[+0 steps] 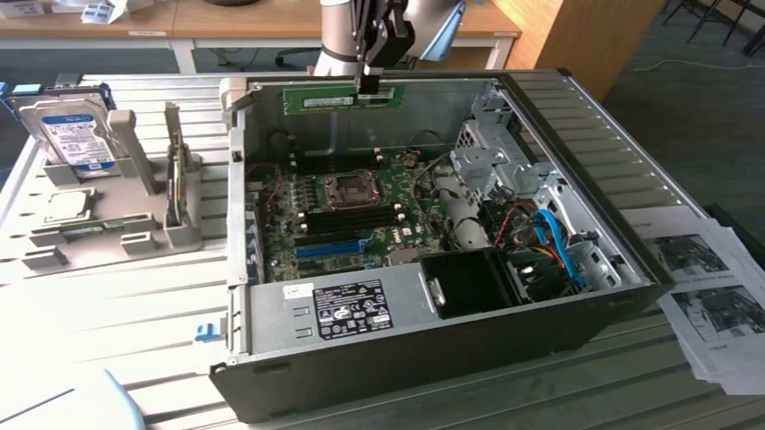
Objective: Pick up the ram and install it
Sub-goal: 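Pick up the ram and move it above insertion slot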
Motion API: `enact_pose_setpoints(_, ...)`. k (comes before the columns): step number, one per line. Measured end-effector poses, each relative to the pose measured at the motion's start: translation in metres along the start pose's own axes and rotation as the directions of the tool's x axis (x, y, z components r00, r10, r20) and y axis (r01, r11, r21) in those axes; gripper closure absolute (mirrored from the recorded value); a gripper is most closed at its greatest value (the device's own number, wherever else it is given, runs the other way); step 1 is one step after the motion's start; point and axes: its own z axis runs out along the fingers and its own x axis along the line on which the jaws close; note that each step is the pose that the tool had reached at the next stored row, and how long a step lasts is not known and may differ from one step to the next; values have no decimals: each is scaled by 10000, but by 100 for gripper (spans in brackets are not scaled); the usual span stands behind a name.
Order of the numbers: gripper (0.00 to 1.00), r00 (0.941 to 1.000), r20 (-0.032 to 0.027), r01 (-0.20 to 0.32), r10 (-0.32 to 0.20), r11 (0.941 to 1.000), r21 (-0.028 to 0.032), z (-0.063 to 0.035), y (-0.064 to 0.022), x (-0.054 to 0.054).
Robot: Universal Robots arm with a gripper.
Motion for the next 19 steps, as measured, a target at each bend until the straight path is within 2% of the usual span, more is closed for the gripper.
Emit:
enact_pose_setpoints(8, 89, 10000, 26, 2, -2, 10000, 2, 16, -1, -1)
enact_pose_setpoints(19, 89, 10000, 23, 1, -1, 10000, 1, 148, -11, -3)
